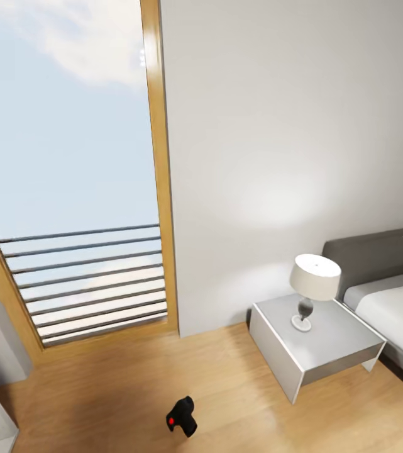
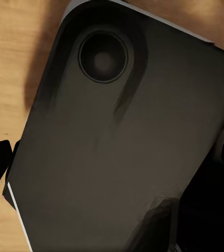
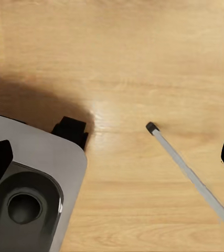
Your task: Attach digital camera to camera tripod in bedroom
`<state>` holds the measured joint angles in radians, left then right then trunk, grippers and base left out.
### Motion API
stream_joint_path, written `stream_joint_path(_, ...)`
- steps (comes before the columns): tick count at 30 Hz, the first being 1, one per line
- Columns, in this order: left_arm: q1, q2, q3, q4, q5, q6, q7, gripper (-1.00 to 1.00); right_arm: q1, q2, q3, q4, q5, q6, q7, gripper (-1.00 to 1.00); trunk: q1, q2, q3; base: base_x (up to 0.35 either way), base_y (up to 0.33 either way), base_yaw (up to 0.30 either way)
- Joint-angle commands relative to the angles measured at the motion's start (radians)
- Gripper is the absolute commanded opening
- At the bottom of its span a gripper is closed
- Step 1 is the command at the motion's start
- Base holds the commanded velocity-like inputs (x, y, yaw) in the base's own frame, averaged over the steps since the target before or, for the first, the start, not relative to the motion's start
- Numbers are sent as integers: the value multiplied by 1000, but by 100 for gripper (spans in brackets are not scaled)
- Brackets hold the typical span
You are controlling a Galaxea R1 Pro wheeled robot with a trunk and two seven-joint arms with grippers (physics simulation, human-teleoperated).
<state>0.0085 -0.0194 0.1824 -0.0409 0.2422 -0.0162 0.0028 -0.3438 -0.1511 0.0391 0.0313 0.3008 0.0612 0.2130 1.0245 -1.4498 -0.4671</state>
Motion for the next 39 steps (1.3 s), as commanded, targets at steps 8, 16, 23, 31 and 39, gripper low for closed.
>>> stream_joint_path(8, 1, 0, 7, -2, 2, -2, 0, 100, -1, 1, 3, 1, 2, -3, 0, 100, 1, 0, -1, 332, 49, -1)
stream_joint_path(16, 1, 0, 7, -2, 2, -2, 0, 100, -1, -1, 2, 1, 1, -10, -1, 100, 1, 0, -1, 331, 3, 0)
stream_joint_path(23, 1, 0, 7, -3, 2, -2, 0, 100, -1, -1, 2, 1, 1, -9, -1, 100, 1, 0, -1, 269, 0, 0)
stream_joint_path(31, 1, 2, 8, -3, 8, -2, -1, 100, -1, -1, 2, 2, -2, -8, -1, 100, 1, 0, -1, 36, 0, -1)
stream_joint_path(39, 1, 3, 12, -4, 17, -2, -1, 100, -1, -1, 2, 2, -5, 0, -1, 100, 1, 0, -1, 2, 0, -204)
